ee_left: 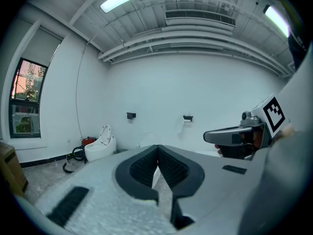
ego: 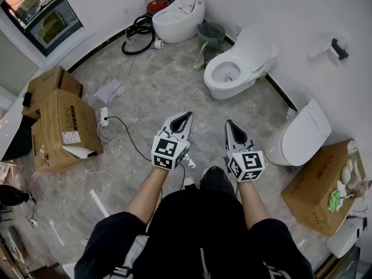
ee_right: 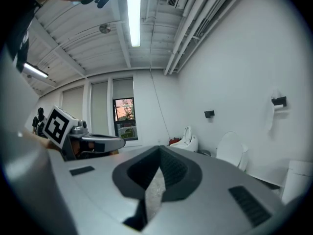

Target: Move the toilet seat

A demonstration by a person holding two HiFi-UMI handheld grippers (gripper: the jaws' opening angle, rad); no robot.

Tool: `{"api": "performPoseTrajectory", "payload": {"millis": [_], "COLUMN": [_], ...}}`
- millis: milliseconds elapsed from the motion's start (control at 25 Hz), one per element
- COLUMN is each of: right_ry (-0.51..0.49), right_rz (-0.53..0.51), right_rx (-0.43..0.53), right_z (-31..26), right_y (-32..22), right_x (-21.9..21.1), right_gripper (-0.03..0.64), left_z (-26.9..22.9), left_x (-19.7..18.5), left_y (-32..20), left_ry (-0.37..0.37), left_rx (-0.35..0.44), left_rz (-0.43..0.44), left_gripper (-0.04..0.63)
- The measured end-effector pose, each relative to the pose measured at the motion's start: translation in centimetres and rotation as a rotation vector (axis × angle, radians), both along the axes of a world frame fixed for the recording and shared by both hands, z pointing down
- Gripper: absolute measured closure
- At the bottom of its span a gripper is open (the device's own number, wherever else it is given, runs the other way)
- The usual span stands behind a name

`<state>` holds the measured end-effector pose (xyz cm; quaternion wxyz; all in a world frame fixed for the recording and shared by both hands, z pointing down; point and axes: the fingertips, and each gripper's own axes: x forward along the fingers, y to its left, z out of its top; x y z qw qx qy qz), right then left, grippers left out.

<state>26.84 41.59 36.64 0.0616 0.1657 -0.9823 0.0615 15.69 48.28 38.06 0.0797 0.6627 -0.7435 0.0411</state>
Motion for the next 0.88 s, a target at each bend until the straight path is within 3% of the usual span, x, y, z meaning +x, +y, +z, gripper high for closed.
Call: {"api": "performPoseTrajectory", "payload": {"millis": [280,880], "right_ry": [-0.001,-0.025], "right_rz": [-0.014,-0.031], "right_rx": [-0.019,-0.039], "right_z": [1.2,0.8], "right_y": [-3.8,-22.5], "right_x": [-4.1,-17.0], "right_gripper": [0.612,0.614], "left_z": [0.9,0.5], "left_x": [-3.9,-16.3], "left_y": [-4.3,-22.5], "left_ry": [0.009,-0.033], "left_rx": [-0.009,-0.057], "left_rz": [-0.008,-0.004], "left_gripper": [0.588,0.588]}}
